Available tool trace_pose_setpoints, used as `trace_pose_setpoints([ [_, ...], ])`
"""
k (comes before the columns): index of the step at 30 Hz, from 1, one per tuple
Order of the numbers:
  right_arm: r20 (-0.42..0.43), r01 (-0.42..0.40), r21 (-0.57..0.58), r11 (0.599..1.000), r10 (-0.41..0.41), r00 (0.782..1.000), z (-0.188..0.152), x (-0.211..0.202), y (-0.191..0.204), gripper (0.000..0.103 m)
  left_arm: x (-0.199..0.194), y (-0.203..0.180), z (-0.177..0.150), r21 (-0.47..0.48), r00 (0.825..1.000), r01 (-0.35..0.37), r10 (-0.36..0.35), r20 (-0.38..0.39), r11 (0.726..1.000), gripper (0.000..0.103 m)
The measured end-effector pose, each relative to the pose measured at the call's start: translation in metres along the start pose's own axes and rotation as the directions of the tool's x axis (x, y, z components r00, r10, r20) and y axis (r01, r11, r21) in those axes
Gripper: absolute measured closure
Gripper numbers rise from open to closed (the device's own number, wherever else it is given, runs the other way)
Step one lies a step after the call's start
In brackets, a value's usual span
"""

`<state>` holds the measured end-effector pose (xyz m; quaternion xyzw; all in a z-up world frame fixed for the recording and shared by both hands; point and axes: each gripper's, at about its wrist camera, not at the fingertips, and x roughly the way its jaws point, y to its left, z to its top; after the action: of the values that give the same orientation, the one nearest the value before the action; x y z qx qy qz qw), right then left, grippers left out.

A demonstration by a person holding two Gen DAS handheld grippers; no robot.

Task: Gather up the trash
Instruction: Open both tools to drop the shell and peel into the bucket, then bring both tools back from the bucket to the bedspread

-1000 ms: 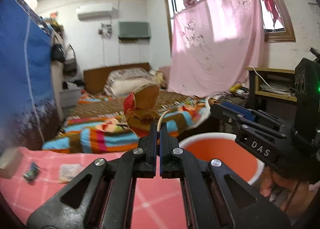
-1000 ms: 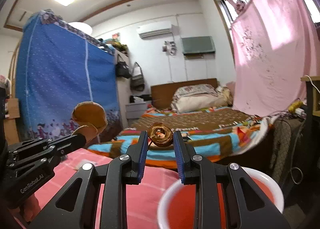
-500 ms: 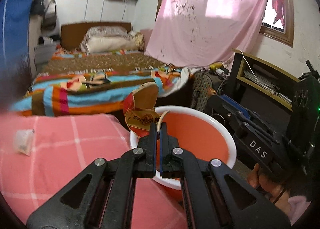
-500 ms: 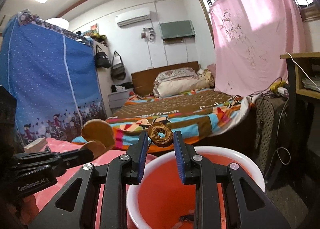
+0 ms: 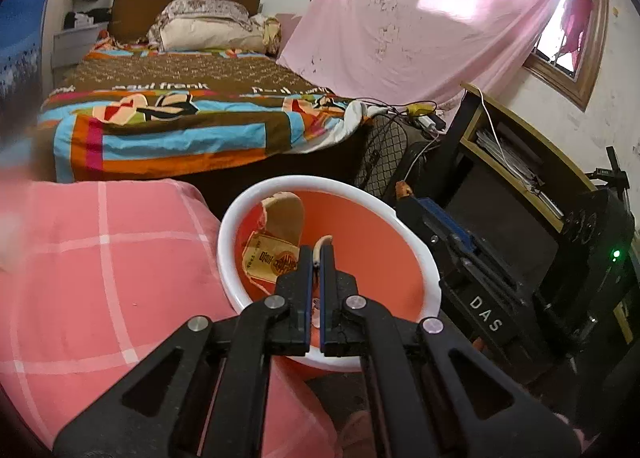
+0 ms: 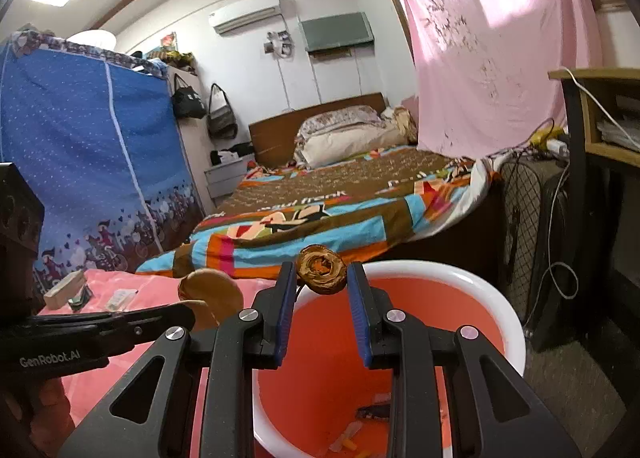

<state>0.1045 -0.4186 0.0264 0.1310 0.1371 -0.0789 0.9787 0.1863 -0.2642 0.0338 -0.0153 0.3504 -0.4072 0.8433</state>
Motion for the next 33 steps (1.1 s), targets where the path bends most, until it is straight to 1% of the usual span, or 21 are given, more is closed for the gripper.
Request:
trace_pose_setpoints([
  [10,-0.055,0.016,0.044,0.999,-0.014,0.998,-0.004,0.007,-0.011,0.078,0.01,-0.001,0.002,-0.024,1.0,0.011,-0.011,-0.017,1.0,0.097],
  [14,-0.067,0.023,0.052,0.998,-0.02,0.998,-0.005,0.008,-0.014,0.075,0.011,0.0,0.003,-0.031,1.0,0.011,-0.012,-0.017,0.999,0.095],
  [15,-0.067,0.025,0.054,0.998,-0.021,0.998,-0.006,0.008,-0.014,0.074,0.011,0.0,0.003,-0.033,1.0,0.011,-0.012,-0.018,0.999,0.094],
  [17,-0.066,0.028,0.059,0.998,-0.025,0.998,-0.006,0.007,-0.016,0.068,0.011,0.0,0.002,-0.036,1.0,0.01,-0.011,-0.016,0.999,0.09],
  [19,-0.062,0.031,0.062,0.998,-0.027,0.998,-0.005,0.006,-0.016,0.066,0.01,0.002,0.003,-0.041,1.0,0.009,-0.009,-0.012,0.999,0.086],
  [25,-0.045,0.04,0.063,0.997,-0.037,0.998,-0.003,0.003,-0.017,0.06,0.005,0.007,0.004,-0.057,1.0,-0.011,0.012,0.015,0.998,0.08],
  [28,-0.027,0.037,0.06,0.997,-0.036,0.999,-0.001,0.002,-0.016,0.057,0.0,0.009,0.005,-0.058,0.998,-0.039,0.041,0.041,0.998,0.074],
  [31,-0.014,0.039,0.049,0.998,-0.039,0.999,0.0,0.0,-0.013,0.057,-0.007,0.013,0.006,-0.062,0.995,-0.063,0.067,0.067,0.996,0.066],
  [33,-0.003,0.041,0.039,0.998,-0.041,0.999,0.0,-0.001,-0.01,0.056,-0.012,0.016,0.006,-0.068,0.992,-0.083,0.088,0.087,0.994,0.059],
])
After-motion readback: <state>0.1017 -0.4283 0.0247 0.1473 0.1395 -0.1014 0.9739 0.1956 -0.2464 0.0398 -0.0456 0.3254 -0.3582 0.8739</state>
